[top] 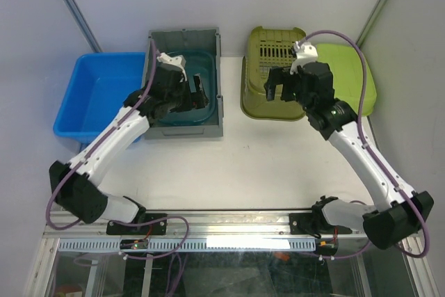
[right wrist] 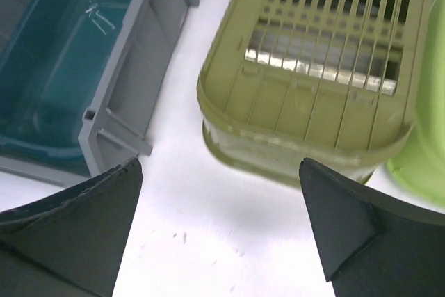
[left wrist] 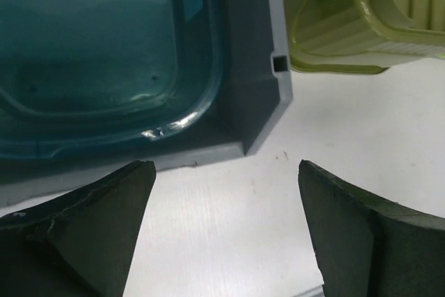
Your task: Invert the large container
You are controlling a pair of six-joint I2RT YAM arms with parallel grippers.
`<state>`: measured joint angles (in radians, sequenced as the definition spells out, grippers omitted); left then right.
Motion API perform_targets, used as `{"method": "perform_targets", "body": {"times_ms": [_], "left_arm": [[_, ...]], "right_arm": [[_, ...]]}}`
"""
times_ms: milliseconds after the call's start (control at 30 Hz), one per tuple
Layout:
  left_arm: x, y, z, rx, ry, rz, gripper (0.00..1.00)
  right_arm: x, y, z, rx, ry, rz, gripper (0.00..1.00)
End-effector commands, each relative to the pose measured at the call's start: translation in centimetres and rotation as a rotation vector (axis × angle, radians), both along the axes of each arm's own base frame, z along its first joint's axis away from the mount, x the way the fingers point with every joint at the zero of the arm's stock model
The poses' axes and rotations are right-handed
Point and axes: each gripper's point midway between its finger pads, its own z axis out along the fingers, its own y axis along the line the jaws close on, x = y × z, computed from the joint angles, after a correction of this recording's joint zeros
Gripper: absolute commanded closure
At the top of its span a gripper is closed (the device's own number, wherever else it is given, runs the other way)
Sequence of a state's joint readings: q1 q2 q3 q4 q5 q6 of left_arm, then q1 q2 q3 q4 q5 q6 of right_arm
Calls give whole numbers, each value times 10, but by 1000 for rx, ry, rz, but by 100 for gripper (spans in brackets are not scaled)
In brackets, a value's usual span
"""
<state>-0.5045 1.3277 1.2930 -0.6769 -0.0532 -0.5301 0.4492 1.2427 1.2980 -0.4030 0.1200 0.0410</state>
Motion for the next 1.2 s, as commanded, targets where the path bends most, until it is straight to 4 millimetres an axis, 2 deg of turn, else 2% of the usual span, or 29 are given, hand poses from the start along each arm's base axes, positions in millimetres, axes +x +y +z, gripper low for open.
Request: {"method": "perform_targets", "body": {"times_ms": [0, 100, 167, 267, 400, 533, 667, 833, 933, 1000, 1167], "left_arm": [[45, 1, -19, 180, -56, 17, 16], [51, 8, -50, 305, -27, -20, 19], [54, 11, -66, 359, -18, -48, 12], [55, -4, -78, 344, -44, -152, 1], [56, -22, -89, 311, -97, -257, 1], [61, -34, -111, 345, -99, -359, 16], [67, -32, -132, 386, -78, -364, 22], [67, -31, -146, 414, -53, -366, 37], [69, -28, -147, 426, -54, -354, 50], [71, -30, -138, 420, -72, -349, 60], [74, -36, -79, 396, -183, -333, 89]], "right_arm": [[-25, -6, -26, 180, 88, -98, 1], [-45, -15, -32, 198, 100, -106, 1], [-55, -23, -32, 199, 93, -123, 1], [-67, -32, -26, 206, 68, -139, 1], [-76, -39, -21, 210, 53, -151, 1], [-81, -45, -25, 196, 68, -171, 1], [-87, -51, -29, 182, 79, -187, 1], [-93, -60, -28, 175, 65, -211, 1], [-95, -63, -23, 172, 51, -219, 1], [-96, -64, -20, 168, 42, -220, 1], [-94, -65, -15, 168, 31, -226, 1]]}}
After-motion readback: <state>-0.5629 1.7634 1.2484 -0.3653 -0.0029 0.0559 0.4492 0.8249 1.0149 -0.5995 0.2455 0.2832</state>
